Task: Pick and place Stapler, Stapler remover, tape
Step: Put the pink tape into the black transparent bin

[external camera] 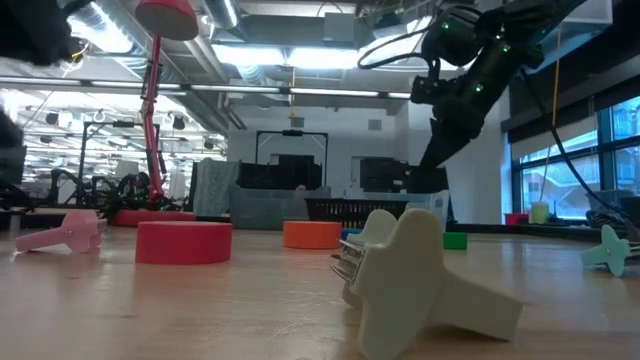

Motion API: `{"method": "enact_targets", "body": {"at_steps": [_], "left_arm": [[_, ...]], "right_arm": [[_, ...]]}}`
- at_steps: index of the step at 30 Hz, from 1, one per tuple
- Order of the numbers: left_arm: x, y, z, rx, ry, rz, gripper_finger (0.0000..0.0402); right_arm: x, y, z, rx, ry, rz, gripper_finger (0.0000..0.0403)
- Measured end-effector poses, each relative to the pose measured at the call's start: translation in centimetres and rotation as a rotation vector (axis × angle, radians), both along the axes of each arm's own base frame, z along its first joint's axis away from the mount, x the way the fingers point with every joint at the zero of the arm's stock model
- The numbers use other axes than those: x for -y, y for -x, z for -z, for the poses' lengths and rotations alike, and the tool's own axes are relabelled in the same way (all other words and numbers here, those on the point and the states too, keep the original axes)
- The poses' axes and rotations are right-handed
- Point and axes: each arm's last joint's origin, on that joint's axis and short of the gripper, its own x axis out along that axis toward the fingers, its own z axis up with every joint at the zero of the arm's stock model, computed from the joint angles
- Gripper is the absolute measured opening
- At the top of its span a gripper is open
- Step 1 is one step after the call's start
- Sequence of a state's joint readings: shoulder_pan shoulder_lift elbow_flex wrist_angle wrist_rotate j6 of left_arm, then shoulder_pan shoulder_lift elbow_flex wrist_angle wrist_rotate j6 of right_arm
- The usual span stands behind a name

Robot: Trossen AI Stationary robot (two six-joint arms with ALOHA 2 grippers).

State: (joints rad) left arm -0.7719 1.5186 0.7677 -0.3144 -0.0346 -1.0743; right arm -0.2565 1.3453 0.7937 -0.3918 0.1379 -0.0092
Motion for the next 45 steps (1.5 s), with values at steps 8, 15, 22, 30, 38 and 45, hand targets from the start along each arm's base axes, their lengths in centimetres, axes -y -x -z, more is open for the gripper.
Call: {"method": "enact_targets", "body": {"at_steps": [8,15,22,30,38,45], "left_arm": [[0.4,0.0,1.0,-0.082,0.042,0.004,0.0182],[0.9,0.7,1.1,-0.085,0.018,0.066,0.0182],[0.6,1.1,1.3,-0.025,-0.122,0.089,0.0182],[0.4,1.2,1.3,-0.011,-0.172,0.130,0.0147],[-0.4,2.0,2.6,-0.020,-0.221,0.108,0.0029],[-1.8,1.8,0.9,0.028,-0.258,-0.006,0.0028]], "right_arm": [[0.0,-0.1,-0.1,0.003,0.016,-0.020,0.0266],[0.0,-0.1,-0.1,0.009,0.018,-0.019,0.0266],[0.0,-0.2,-0.1,0.013,0.019,-0.020,0.0266],[0.0,-0.2,-0.1,0.016,0.020,-0.020,0.0266],[0.1,-0.2,-0.2,0.017,0.022,-0.021,0.0266],[0.1,-0.3,-0.2,0.032,0.026,-0.022,0.0266]]}}
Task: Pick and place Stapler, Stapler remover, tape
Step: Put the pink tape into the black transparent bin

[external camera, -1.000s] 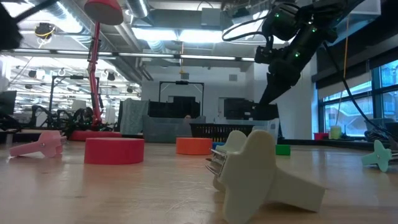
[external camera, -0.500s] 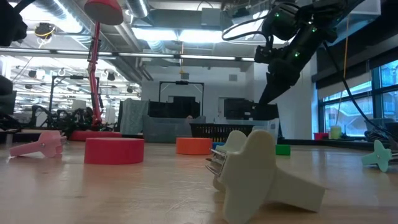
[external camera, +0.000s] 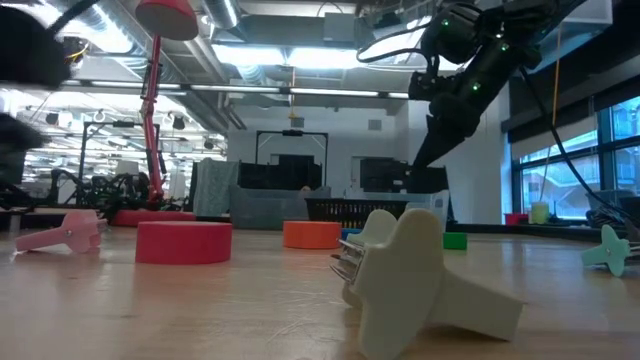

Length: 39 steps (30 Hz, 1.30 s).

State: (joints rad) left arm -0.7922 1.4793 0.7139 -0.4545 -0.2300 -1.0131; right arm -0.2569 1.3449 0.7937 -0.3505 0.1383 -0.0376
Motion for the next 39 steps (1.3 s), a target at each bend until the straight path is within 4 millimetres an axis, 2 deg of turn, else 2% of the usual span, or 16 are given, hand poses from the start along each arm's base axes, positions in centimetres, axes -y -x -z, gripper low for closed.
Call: {"method": "enact_targets", "body": {"at_steps": [3,8,13,16,19,23,27,36,39], "left_arm": [[-0.9,-0.7,-2.9,0.166,-0.035,-0.039,0.0028],[-5.0,-1.8,-6.1,0.389,-0.299,-0.123,0.0028],[-11.2,-4.3,-8.0,0.438,-0.516,-0.211,0.0028],[-15.7,-6.2,-9.0,0.481,-0.535,-0.209,0.0028],[-20.6,-7.2,-9.7,0.556,-0.535,-0.249,0.0028],[-26.8,-7.4,-10.1,0.572,-0.526,-0.324,0.0028],[-31.5,-8.4,-10.3,0.544,-0.511,-0.358,0.0028],[-38.7,-12.3,-8.1,0.270,-0.540,-0.348,0.0028],[-40.6,-13.4,-7.4,0.245,-0.548,-0.355,0.0028]], "right_arm": [[0.0,-0.1,-0.1,0.010,0.003,0.000,0.0266],[0.1,-0.3,-0.3,0.038,0.020,-0.010,0.0266],[0.2,-0.5,-0.5,0.068,0.036,-0.018,0.0266],[0.2,-0.6,-0.6,0.082,0.040,-0.018,0.0266],[0.2,-0.7,-0.7,0.091,0.042,-0.018,0.0266],[0.2,-0.8,-0.7,0.097,0.045,-0.020,0.0266],[0.3,-0.9,-0.8,0.107,0.062,-0.035,0.0266],[0.3,-0.9,-0.9,0.113,0.075,-0.047,0.0266],[0.3,-0.9,-0.9,0.110,0.081,-0.054,0.0266]]}}
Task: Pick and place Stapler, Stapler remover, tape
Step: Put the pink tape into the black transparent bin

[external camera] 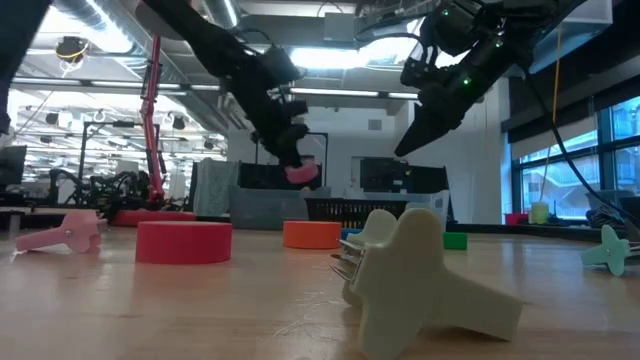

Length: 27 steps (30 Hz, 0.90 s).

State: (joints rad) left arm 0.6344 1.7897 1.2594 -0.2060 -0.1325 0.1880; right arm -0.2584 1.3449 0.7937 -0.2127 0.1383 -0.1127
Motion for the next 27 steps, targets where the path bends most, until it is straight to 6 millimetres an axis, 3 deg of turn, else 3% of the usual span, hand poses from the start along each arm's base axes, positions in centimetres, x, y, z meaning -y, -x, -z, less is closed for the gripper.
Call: {"method": "enact_targets", "body": {"at_steps": [6,12,21,27], "left_arm": [[-2.6,-1.5,2.4,-0.038,0.053,-0.010,0.0028],[-3.8,-1.8,5.1,-0.102,0.097,-0.022,0.0028],[-4.6,-0.8,6.2,-0.094,0.213,-0.042,0.0030],[-4.5,-0.8,6.2,-0.085,0.229,-0.030,0.0119]], "right_arm": [[0.0,0.0,0.0,0.001,0.001,-0.001,0.0266],[0.0,0.0,0.0,0.002,0.004,-0.003,0.0266],[0.0,-0.1,-0.1,0.007,0.007,-0.005,0.0266],[0.0,-0.1,-0.1,0.012,0.008,-0.005,0.0266]]}}
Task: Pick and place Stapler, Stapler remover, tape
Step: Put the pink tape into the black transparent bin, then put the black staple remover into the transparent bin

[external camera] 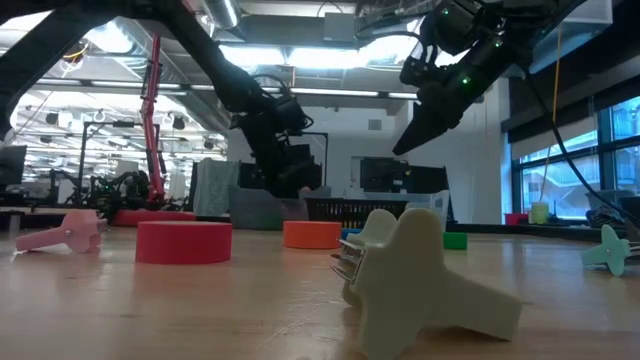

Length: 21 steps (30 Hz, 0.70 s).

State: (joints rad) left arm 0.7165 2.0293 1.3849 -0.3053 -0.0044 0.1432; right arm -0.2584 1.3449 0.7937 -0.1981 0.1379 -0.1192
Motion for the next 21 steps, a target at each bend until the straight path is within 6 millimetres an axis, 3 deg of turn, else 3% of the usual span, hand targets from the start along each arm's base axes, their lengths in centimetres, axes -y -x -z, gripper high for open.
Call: {"method": "enact_targets", "body": {"at_steps": [6,11,16,21], "left_arm": [[0.2,0.2,-1.0,0.006,-0.011,-0.002,0.0202],[1.6,1.2,-4.8,0.063,0.033,-0.011,0.0231],[5.4,2.5,-8.9,0.144,0.059,0.046,0.0231],[11.0,3.8,-11.2,0.215,0.050,0.117,0.0226]], "right_arm": [[0.0,0.1,0.1,-0.013,-0.004,0.000,0.0266],[0.0,0.1,0.1,-0.018,-0.006,0.001,0.0266],[0.0,0.1,0.1,-0.017,-0.009,0.004,0.0266],[0.0,0.1,0.1,-0.016,-0.012,0.007,0.0266]]}}
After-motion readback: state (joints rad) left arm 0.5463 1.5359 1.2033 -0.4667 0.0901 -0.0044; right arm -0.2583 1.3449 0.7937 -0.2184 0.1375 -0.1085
